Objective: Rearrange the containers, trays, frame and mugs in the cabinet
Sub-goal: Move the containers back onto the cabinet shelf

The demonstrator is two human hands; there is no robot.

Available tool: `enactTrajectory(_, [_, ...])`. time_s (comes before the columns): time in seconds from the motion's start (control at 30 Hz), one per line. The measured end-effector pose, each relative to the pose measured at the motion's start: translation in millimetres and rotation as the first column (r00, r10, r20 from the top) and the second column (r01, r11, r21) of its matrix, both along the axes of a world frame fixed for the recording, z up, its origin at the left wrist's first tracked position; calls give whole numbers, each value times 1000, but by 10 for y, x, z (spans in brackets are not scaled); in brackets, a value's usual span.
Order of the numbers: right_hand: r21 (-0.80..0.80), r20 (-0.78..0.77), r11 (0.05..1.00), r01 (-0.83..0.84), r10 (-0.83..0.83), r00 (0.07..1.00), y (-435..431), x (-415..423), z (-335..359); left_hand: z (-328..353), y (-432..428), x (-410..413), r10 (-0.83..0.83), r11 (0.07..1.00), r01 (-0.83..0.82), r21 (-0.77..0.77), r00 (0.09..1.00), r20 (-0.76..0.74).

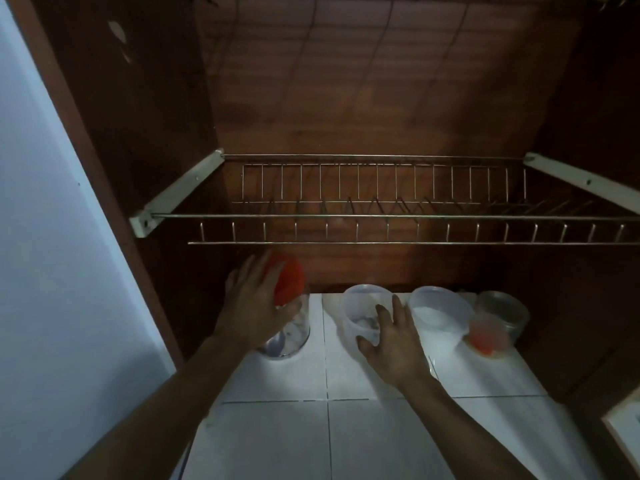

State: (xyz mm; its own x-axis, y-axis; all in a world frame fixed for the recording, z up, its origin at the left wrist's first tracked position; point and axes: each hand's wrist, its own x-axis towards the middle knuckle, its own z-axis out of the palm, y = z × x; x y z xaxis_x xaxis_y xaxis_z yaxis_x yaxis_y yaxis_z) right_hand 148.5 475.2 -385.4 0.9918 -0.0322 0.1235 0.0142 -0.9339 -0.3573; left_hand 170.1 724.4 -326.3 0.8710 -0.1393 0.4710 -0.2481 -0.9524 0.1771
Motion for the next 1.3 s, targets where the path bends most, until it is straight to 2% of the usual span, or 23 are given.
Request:
enactTrajectory(0.23, [102, 6, 994, 27, -28, 1000, 48, 84, -102, -17, 47, 62, 47, 997, -52, -50, 995, -90])
enactTrajectory(0.53, [206, 21, 977, 58, -63, 998, 50, 101, -116, -95, 61, 44, -50, 936, 20, -351, 996, -75])
enactTrajectory(0.8, [275, -15, 957, 96, -96, 995, 42, 155, -180, -75, 9, 3, -38, 852, -39, -521, 990, -136])
enactTrajectory(1.03, [382, 28, 920, 92, -110, 993, 47, 192, -250, -117, 23, 10, -15, 766, -101, -634, 985, -175])
enactTrajectory(1.3, [439, 26, 894, 90, -113, 993, 51, 200, -303, -164, 8, 36, -14, 744, -110, -659, 983, -180])
